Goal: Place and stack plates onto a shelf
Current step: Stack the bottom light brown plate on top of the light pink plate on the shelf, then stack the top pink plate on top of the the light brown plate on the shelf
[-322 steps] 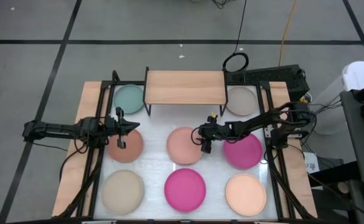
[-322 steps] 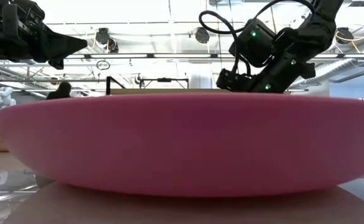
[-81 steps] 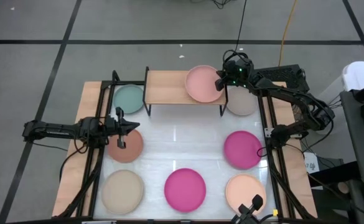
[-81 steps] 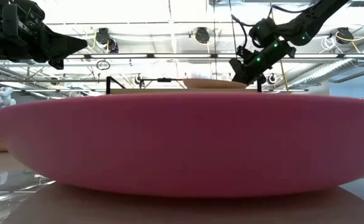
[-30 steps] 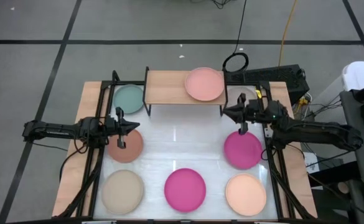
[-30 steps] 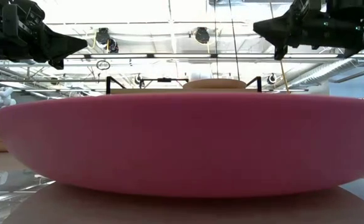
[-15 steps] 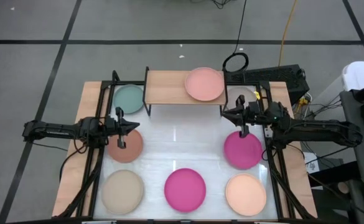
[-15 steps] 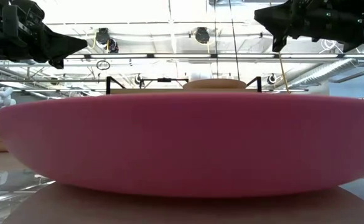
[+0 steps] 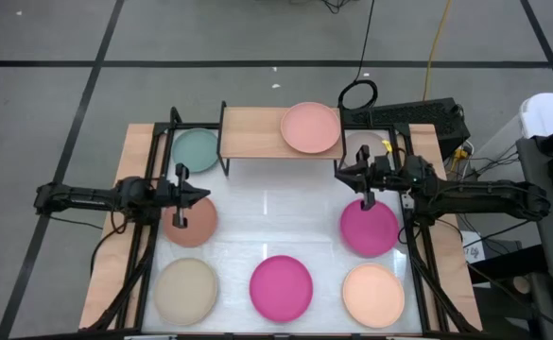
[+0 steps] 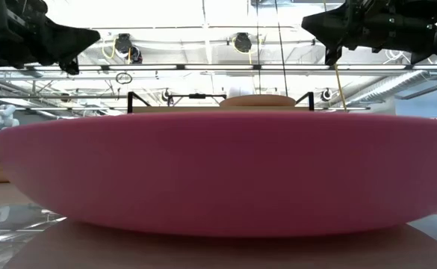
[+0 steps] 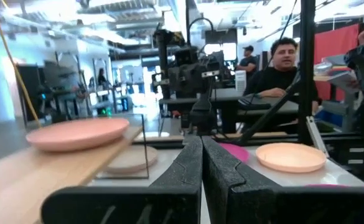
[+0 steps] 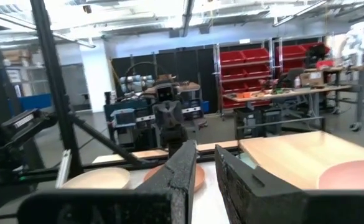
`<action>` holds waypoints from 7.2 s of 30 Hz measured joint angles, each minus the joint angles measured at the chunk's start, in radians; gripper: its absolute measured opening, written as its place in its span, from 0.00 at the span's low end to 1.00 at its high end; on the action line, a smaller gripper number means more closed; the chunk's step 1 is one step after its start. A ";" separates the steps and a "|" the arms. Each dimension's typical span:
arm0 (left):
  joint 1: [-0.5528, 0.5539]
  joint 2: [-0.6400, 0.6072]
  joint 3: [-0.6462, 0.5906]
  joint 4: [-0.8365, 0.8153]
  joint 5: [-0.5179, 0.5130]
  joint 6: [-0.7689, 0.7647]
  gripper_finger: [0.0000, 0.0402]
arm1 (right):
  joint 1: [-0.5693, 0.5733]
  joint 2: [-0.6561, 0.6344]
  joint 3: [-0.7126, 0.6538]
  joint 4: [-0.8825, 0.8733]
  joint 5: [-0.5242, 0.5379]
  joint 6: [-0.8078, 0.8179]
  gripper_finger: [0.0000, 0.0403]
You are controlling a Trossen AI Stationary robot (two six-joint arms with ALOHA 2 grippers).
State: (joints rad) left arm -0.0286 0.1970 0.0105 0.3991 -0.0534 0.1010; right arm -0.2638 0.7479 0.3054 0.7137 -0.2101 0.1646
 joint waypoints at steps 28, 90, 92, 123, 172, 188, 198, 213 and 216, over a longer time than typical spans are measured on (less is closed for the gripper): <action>-0.207 0.828 0.904 -0.964 0.031 0.178 0.00 | 0.000 0.000 0.000 0.007 0.001 -0.020 0.12; -0.379 1.274 1.119 -1.562 0.137 -0.239 0.02 | 0.004 0.000 0.000 -0.023 0.004 0.006 0.12; -0.353 1.217 1.180 -1.603 0.004 -0.284 0.02 | 0.004 -0.001 0.000 -0.013 0.004 0.007 0.12; 0.531 1.301 1.491 -0.765 0.150 -0.288 0.02 | 0.033 -0.003 0.000 0.128 0.000 -0.019 0.12; 0.631 1.594 1.491 -0.574 0.209 -0.315 0.06 | 0.033 -0.003 0.000 0.112 0.002 -0.031 0.12; 0.631 1.606 1.491 -0.521 0.210 -0.306 0.22 | 0.033 -0.003 0.000 0.104 0.004 -0.038 0.12; 0.628 1.503 1.490 -0.518 0.219 -0.306 0.22 | 0.032 -0.003 0.000 0.101 0.005 -0.038 0.12; 0.455 1.055 1.363 -0.550 0.142 -0.042 0.22 | 0.033 -0.003 0.000 0.083 0.001 -0.020 0.12; 0.431 0.944 1.284 -0.554 0.123 -0.031 0.22 | 0.032 -0.003 0.000 0.065 0.001 -0.019 0.12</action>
State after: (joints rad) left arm 0.4023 1.1409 1.2946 -0.1549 0.0692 0.0695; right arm -0.2314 0.7444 0.3050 0.7790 -0.2092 0.1452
